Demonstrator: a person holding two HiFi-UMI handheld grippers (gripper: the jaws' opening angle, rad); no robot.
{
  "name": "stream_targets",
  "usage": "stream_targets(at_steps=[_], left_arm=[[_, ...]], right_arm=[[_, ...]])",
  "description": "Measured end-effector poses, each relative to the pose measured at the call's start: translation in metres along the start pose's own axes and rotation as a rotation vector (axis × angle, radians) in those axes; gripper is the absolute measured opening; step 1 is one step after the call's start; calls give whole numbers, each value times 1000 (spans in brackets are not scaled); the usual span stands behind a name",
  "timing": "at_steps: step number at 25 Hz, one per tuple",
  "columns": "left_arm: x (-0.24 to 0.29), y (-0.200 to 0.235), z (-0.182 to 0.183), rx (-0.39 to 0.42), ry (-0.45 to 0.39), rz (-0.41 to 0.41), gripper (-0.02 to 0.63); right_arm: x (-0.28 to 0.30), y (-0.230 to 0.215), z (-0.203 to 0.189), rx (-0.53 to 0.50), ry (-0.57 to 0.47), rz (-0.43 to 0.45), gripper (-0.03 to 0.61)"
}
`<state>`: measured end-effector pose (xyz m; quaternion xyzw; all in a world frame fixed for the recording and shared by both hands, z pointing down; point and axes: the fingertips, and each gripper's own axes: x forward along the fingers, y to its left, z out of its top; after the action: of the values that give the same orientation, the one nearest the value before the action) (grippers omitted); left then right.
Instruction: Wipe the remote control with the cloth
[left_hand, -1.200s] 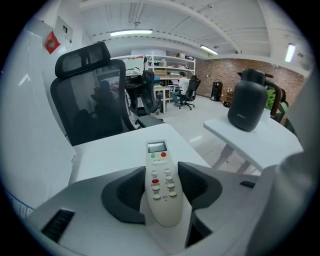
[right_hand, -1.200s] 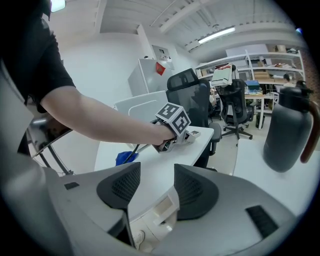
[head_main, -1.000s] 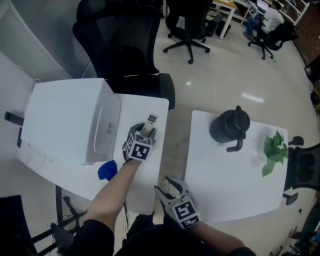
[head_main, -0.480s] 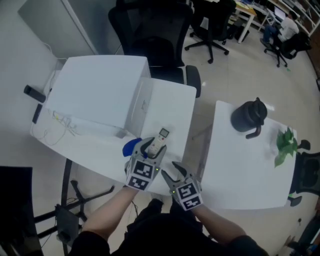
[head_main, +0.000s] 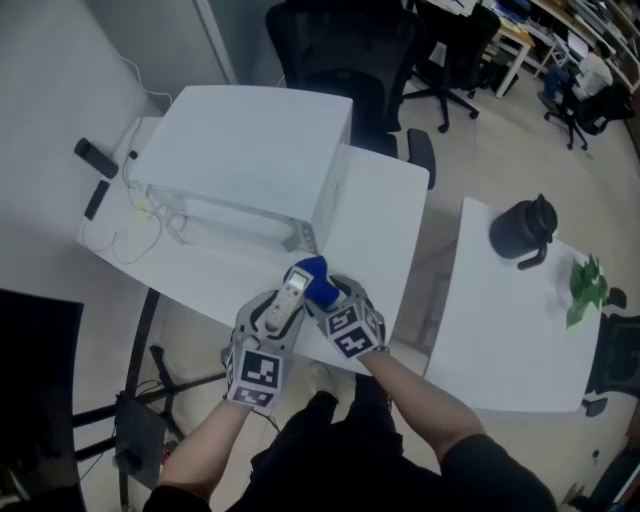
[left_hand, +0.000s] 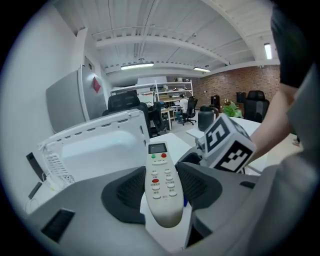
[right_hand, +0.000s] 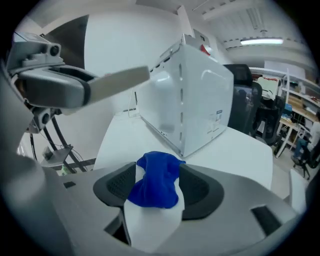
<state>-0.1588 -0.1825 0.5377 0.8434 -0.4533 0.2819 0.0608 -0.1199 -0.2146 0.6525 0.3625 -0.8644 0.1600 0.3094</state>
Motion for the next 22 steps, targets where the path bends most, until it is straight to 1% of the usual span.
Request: stream_targets(at_steps=[3, 6, 8, 9, 10, 11, 13, 14, 16, 19, 22], left_arm=[[-15, 17, -11, -8, 9, 37, 209], [-26, 29, -20, 9, 16, 58, 209], [-31, 33, -25, 20, 20, 71, 209], [-32, 35, -26, 27, 21, 77, 209], [-34, 36, -27, 37, 20, 80, 209], [-34, 36, -27, 49, 18, 80, 209], [-36, 35, -26, 70, 12, 77, 209], [-37, 34, -26, 79, 7, 75, 209], [-39, 32, -24, 102, 0, 70, 209], [-42, 26, -18, 151, -18, 62, 209], [-42, 14, -6, 221, -40, 50, 209]], right_arm=[[34, 7, 3, -71, 69, 0, 275], [57, 12, -3, -116, 141, -3, 275], [63, 10, -4, -136, 156, -15, 271], [63, 7, -3, -137, 154, -28, 199], [61, 3, -3, -129, 152, -39, 169], [59, 1, -3, -117, 152, -46, 150], [50, -3, -9, -85, 146, -54, 136], [41, -4, -10, -67, 129, -61, 135], [12, -4, 1, -36, 64, -80, 133], [-49, 0, 33, -8, -63, -110, 132], [-117, 12, 73, -14, -199, -129, 132]])
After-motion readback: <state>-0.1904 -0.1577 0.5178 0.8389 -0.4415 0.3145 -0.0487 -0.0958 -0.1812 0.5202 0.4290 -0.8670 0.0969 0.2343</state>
